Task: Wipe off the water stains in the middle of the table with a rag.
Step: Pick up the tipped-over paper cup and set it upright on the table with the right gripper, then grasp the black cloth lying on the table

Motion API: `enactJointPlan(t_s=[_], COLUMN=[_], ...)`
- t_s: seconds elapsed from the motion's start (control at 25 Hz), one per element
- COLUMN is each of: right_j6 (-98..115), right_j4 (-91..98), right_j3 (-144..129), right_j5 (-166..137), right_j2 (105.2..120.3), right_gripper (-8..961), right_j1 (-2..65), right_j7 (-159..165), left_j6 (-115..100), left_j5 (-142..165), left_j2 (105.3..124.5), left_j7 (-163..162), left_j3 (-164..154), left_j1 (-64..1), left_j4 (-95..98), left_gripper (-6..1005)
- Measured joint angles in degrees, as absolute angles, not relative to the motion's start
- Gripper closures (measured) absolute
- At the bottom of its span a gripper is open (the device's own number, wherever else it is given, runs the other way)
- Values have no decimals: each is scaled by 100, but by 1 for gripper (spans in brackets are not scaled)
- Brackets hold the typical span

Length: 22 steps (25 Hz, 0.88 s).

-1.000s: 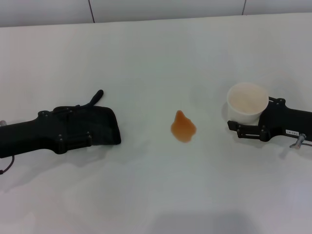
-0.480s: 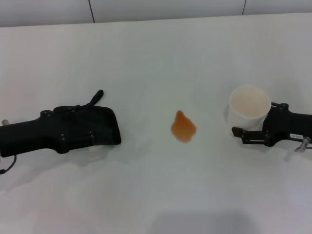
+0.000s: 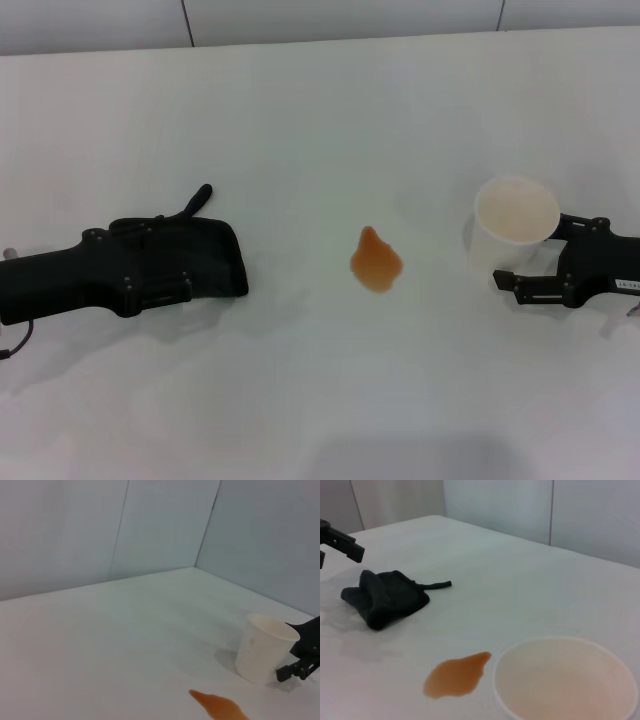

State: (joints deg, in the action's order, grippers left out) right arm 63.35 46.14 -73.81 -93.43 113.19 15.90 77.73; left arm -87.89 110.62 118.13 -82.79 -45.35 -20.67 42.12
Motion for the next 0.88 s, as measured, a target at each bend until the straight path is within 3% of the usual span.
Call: enactJointPlan(t_s=[0.88], right_j6=[7527], right_j4=[5889], right_j3=[-6290], right_j5=[-10732], right_j2=[11389], right_gripper=[103], right_j1=[1296], right_j7=[8591], left_j6=[-8779], left_j5=[11080], left_j2=[11813], left_j7=[-8266], left_j3=[-4535], left_j1=[-2101], left_j4=[4235], left_gripper=[243])
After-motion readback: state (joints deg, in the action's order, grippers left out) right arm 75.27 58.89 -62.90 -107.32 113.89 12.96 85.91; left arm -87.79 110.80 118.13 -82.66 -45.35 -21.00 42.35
